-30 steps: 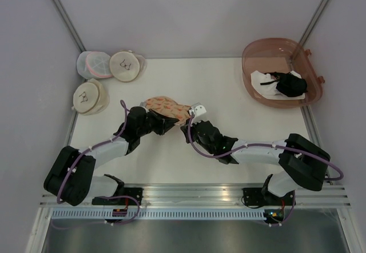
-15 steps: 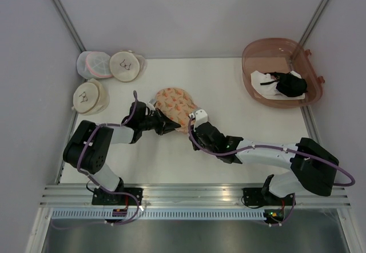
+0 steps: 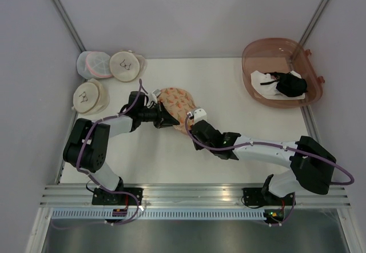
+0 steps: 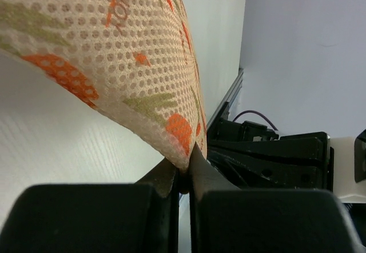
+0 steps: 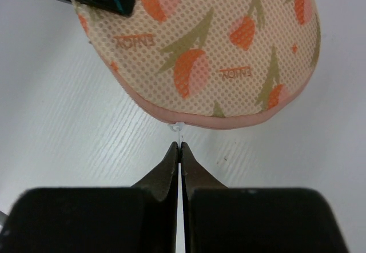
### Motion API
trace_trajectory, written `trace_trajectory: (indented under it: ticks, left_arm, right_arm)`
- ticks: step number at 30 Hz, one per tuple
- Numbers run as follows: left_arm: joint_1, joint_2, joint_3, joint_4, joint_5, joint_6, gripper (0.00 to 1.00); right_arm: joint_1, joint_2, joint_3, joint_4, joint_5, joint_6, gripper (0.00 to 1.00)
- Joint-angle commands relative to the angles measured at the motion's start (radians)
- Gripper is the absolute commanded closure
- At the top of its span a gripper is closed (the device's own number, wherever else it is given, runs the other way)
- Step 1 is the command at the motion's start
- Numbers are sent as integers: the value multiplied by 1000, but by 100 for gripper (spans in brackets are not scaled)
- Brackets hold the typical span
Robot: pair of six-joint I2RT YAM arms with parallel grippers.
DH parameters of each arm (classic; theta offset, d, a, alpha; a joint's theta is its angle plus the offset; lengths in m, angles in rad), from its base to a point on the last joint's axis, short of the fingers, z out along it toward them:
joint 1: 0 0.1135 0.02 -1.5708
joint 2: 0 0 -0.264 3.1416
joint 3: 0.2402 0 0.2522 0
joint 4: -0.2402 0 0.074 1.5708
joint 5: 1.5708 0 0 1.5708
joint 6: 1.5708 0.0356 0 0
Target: Unzip the laundry bag and remove the bra
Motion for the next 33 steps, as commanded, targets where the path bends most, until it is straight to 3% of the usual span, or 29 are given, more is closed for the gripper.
trace_trajectory:
  ticks: [1, 13, 22, 24, 25, 26, 28, 33]
  left_arm:
    - [21, -17, 69, -133, 36, 167, 98]
    - [10, 29, 106, -205, 144, 256, 98]
    - [-62, 87, 224, -397, 139, 426, 98]
    - [-64, 104, 247, -418, 139, 446, 86]
    - [-64, 115, 253, -423, 122, 448, 76]
    - [-64, 116, 267, -428, 103, 445, 51]
    - [-64, 112, 270, -431, 21, 439, 39]
    - [-62, 3, 255, -515, -265, 390, 31]
  right_arm:
    - [-1, 34, 51, -116, 102, 16, 99]
    - [-145, 151, 115, -254, 243, 77, 100]
    - [-201, 206, 184, -245, 262, 33, 100]
    - [-202, 197, 178, -235, 251, 25, 99]
    - [-202, 192, 172, -232, 249, 22, 100]
    - [-200, 182, 167, -231, 245, 22, 100]
    - [-200, 168, 157, -229, 242, 20, 99]
    - [-201, 119, 132, -222, 219, 17, 99]
